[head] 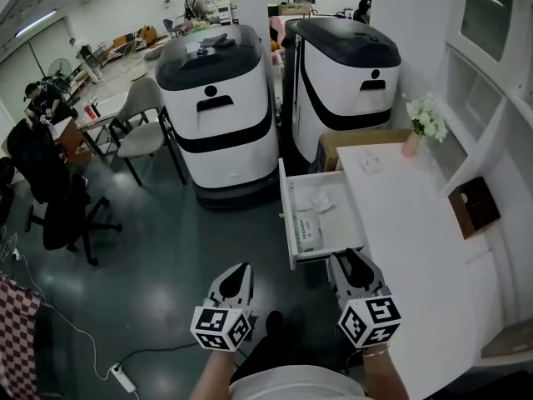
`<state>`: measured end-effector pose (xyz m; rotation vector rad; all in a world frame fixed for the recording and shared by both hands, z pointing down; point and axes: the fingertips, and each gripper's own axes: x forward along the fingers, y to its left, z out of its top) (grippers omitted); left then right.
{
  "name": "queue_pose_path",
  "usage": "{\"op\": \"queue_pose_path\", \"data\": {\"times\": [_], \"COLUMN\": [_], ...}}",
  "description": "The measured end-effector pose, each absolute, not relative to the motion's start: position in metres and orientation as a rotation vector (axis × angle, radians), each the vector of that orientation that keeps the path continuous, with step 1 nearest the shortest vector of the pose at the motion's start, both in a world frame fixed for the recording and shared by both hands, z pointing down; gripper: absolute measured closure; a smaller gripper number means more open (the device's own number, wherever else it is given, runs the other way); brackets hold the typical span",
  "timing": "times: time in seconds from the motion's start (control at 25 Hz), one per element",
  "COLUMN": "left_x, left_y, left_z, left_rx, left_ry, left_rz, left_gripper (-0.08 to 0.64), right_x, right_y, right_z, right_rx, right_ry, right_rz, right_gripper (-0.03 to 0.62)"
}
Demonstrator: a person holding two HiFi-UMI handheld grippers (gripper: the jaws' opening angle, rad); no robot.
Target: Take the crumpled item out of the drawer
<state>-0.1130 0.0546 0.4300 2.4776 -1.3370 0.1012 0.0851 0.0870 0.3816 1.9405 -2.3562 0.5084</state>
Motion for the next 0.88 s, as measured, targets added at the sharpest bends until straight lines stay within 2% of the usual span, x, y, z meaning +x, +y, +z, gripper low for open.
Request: {"op": "queue_pose_path", "data": {"times": [0.4, 0.88], "left_x": [-0.120, -0.122], "left_y": [-0.030, -0.081], "left_z": [0.438, 0.439], "left_rx": [2.496, 2.562], "left_ry": [-1.275, -1.192], "left_rz": [0.154, 0.186], "left_gripper": [0.569, 0.569], "right_x": [0.083, 0.075], "right_y": [0.008, -0.035], "right_z": [0.375, 0.380], "right_rx": [2.020, 2.059], "right_ry": [-2.294, -2.224], "right_rz": [0.527, 0.523], "right_gripper": [0.468, 0.468]}}
